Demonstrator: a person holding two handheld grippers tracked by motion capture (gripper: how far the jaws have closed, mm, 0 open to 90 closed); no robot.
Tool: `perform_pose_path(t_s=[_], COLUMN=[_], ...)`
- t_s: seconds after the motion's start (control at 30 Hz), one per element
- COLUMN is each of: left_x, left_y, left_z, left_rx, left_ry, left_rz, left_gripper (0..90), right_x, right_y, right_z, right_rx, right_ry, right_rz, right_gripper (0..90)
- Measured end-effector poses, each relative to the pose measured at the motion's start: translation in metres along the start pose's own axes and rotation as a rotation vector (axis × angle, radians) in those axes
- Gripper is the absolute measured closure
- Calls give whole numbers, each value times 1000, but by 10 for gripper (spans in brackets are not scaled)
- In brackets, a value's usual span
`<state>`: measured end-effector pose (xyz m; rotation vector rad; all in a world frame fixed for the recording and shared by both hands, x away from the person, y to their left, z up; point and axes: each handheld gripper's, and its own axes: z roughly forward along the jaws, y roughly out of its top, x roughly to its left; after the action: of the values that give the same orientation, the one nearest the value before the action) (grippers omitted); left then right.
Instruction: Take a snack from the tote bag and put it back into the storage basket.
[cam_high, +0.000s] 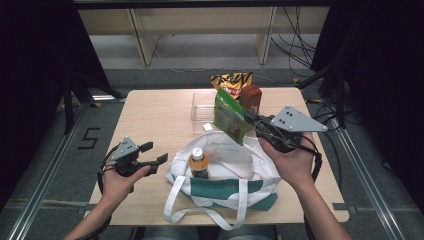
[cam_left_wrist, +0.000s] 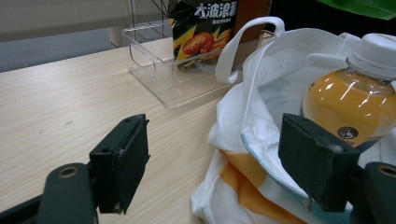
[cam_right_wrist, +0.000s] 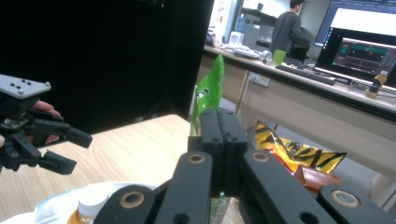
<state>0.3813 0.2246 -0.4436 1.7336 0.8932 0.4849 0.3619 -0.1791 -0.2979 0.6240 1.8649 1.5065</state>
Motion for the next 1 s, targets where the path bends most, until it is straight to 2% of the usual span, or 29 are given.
perform_pose_path(t_s=[0.07,0.17,0.2,0.27,0.3,0.33,0.5,0.6,0.77,0.83,0.87,1.0], left_x=[0,0,0,0,0,0,0,1,1,1,1,1], left_y=[0,0,0,0,0,0,0,0,0,0,0,0], left_z=[0,0,0,0,0,0,0,0,0,0,0,0], left_rx=[0,-1,-1,0,-1,0,-5,-6,-5,-6,-6,-4], left_ry=[0,0,0,0,0,1,0,0,0,0,1,0], left_rz=[-2,-1,-1,-2,-2,-2,-1,-1,-1,-2,-2,-2], left_gripper=[242,242,241,241,241,241,241,241,241,241,241,242], right_x=[1,0,-2,-2,-1,-2,-2,-4,-7,-7,-8,-8], right_y=[1,3,3,4,5,5,7,7,8,8,8,9], right_z=[1,3,3,4,5,6,10,12,14,16,17,19], right_rx=[5,-4,-3,-3,-3,-8,-11,-13,-12,-10,-21,-10], right_ry=[6,0,-5,-4,-4,-8,-8,-15,-24,-21,-24,-28], right_rz=[17,15,-5,-3,15,-5,11,-8,-12,5,-9,1], right_gripper=[900,900,900,900,900,900,900,900,900,900,900,900])
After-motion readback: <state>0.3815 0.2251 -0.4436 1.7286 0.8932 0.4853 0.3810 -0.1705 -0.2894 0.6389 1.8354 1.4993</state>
